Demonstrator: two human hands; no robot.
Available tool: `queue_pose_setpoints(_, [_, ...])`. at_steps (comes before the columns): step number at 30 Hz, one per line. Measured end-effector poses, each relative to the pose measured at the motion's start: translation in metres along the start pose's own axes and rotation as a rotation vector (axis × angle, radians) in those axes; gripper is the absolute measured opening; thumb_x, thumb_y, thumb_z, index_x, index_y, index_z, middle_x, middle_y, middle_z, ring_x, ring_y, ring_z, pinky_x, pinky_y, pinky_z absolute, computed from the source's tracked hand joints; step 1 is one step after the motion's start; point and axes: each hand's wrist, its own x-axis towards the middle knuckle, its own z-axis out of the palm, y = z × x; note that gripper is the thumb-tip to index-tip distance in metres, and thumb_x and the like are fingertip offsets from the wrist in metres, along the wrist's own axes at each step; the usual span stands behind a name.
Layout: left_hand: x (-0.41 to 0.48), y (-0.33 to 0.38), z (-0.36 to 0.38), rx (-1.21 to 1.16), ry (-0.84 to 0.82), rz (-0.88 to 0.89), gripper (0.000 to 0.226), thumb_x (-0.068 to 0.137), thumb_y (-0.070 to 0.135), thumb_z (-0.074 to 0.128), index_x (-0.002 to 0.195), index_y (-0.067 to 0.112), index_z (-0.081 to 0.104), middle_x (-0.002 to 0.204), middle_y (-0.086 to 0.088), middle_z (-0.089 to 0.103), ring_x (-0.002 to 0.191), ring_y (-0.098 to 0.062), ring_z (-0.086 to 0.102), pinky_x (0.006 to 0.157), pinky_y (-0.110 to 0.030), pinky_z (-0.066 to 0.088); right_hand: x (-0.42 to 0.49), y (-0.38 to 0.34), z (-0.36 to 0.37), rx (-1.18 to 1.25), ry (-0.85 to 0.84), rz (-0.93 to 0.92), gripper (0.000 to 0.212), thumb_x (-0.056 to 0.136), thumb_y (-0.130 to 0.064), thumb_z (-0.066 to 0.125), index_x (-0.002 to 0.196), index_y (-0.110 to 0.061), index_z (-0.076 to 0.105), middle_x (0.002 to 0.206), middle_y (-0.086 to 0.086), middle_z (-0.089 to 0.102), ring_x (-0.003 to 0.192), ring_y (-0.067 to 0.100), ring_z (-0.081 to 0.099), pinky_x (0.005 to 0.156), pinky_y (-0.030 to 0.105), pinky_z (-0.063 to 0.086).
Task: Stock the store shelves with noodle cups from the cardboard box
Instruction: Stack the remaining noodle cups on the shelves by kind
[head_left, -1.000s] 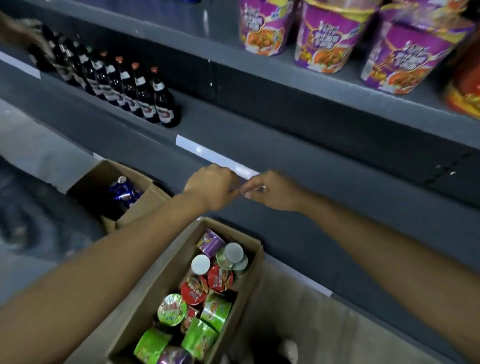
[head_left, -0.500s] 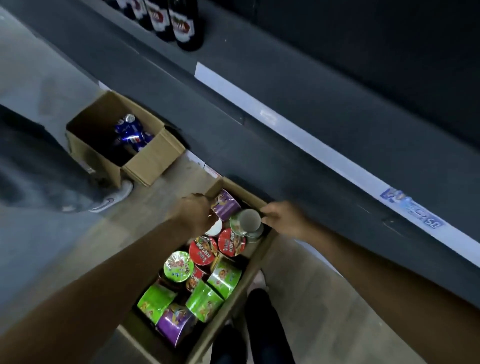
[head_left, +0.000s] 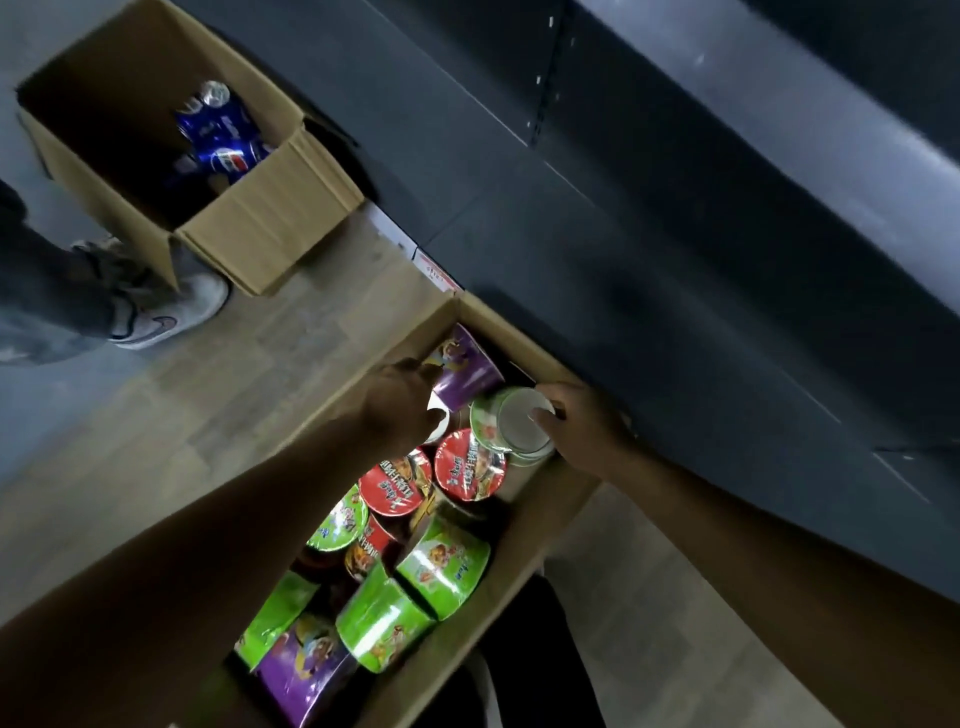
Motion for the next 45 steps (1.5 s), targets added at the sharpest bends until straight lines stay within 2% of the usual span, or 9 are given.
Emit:
queue_pose_setpoints(6, [0.068, -0.004, 0.043, -0.034, 0.014, -0.02, 0.065, 0.099, 0.031, 0.044, 0.152, 0.015, 0.01, 0.154, -0.013, 0.026, 0.137, -0.028, 0.032, 0.104, -0.028, 0.025, 0.077, 0.01, 0.036, -0.004, 0.005, 0.018, 0.051, 0.095, -0.03, 0.052, 0.141, -0.01, 0.042, 0.144, 0.008, 0.046, 0.132, 0.024, 0.042, 0.104, 0.028, 0.034])
queue_pose_setpoints(12, [0.125, -0.011, 0.077, -0.096, 0.034, -0.017, 0.07, 0.093, 0.028, 0.053, 0.151, 0.021, 0.016, 0.154, -0.01, 0.024, 0.128, -0.03, 0.044, 0.098, -0.029, 0.035, 0.139, 0.013, 0.066, 0.021, -0.003, 0.063, 0.046, 0.098, -0.021, 0.047, 0.14, -0.005, 0.041, 0.144, 0.014, 0.045, 0.132, 0.028, 0.041, 0.104, 0.03, 0.033])
queue_pose_setpoints(18, [0.16, -0.007, 0.09, -0.154, 0.032, -0.012, 0.066, 0.091, 0.029, 0.054, 0.149, 0.021, 0.023, 0.153, -0.009, 0.023, 0.12, -0.034, 0.051, 0.091, -0.035, 0.045, 0.183, 0.029, 0.098, 0.069, -0.009, 0.125, 0.036, 0.093, -0.018, 0.047, 0.129, -0.015, 0.053, 0.128, 0.014, 0.057, 0.118, 0.035, 0.052, 0.099, 0.044, 0.044])
queue_pose_setpoints(23, [0.167, -0.007, 0.097, -0.176, 0.038, -0.019, 0.068, 0.092, 0.036, 0.052, 0.15, 0.022, 0.02, 0.154, -0.011, 0.021, 0.127, -0.035, 0.044, 0.096, -0.034, 0.041, 0.201, 0.027, 0.112, 0.306, 0.015, 0.22, 0.034, 0.097, -0.029, 0.045, 0.115, -0.006, 0.063, 0.11, 0.016, 0.065, 0.108, 0.032, 0.059, 0.093, 0.039, 0.048])
queue_pose_setpoints(26, [0.167, -0.013, 0.102, -0.21, 0.033, -0.037, 0.068, 0.091, 0.035, 0.053, 0.15, 0.021, 0.021, 0.153, -0.013, 0.024, 0.128, -0.035, 0.043, 0.098, -0.032, 0.039, 0.196, 0.024, 0.114, 0.358, 0.012, 0.189, 0.03, 0.099, -0.027, 0.044, 0.114, -0.012, 0.066, 0.105, 0.006, 0.067, 0.099, 0.024, 0.061, 0.084, 0.029, 0.049])
queue_pose_setpoints(31, [0.154, -0.021, 0.102, -0.247, 0.024, -0.059, 0.071, 0.089, 0.025, 0.054, 0.15, 0.022, 0.019, 0.154, -0.011, 0.021, 0.129, -0.034, 0.042, 0.1, -0.032, 0.038, 0.175, 0.023, 0.104, 0.324, 0.033, 0.092, 0.029, 0.099, -0.02, 0.044, 0.118, -0.016, 0.065, 0.114, 0.008, 0.067, 0.106, 0.024, 0.061, 0.097, 0.04, 0.048])
queue_pose_setpoints(39, [0.111, -0.011, 0.07, -0.188, 0.049, 0.023, 0.041, 0.1, 0.021, 0.041, 0.14, 0.016, 0.043, 0.149, -0.009, 0.035, 0.137, -0.027, 0.033, 0.107, -0.03, 0.026, 0.1, 0.007, 0.08, 0.28, -0.046, -0.131, 0.027, 0.098, -0.02, 0.044, 0.105, -0.008, 0.068, 0.099, 0.011, 0.069, 0.095, 0.02, 0.064, 0.088, 0.041, 0.05])
queue_pose_setpoints(43, [0.076, -0.001, 0.041, -0.091, 0.052, 0.12, 0.039, 0.102, 0.028, 0.033, 0.14, 0.023, 0.043, 0.141, 0.0, 0.047, 0.13, -0.019, 0.042, 0.102, -0.024, 0.027, 0.056, -0.007, 0.052, 0.328, 0.003, -0.181, 0.04, 0.089, -0.037, 0.044, 0.103, -0.008, 0.069, 0.098, 0.013, 0.07, 0.096, 0.025, 0.064, 0.087, 0.046, 0.051])
queue_pose_setpoints(45, [0.054, 0.008, 0.019, -0.085, 0.045, 0.147, 0.038, 0.102, 0.029, 0.034, 0.139, 0.024, 0.043, 0.138, 0.0, 0.051, 0.126, -0.019, 0.046, 0.099, -0.024, 0.03, 0.033, -0.013, 0.033, 0.348, 0.001, -0.177, 0.03, 0.094, -0.02, 0.048, 0.11, -0.004, 0.067, 0.107, 0.016, 0.068, 0.104, 0.027, 0.063, 0.094, 0.046, 0.048])
